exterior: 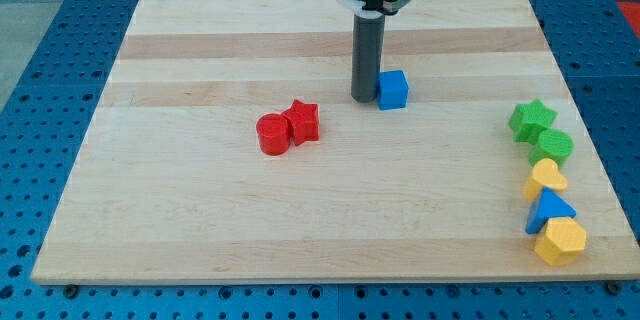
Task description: Separate the cube from the red blocks
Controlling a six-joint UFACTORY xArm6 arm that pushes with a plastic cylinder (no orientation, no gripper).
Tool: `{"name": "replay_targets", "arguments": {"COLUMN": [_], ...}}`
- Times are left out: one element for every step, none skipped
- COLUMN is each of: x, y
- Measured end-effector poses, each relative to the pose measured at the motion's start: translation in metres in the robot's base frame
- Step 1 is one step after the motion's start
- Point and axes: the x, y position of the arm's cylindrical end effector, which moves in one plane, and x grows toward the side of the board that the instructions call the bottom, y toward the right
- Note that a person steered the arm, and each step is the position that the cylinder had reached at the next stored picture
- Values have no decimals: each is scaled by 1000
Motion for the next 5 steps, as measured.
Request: {"name": "replay_targets", "arguments": {"x": [0, 0, 0, -2, -4], "y": [3, 28, 39, 55, 81]}}
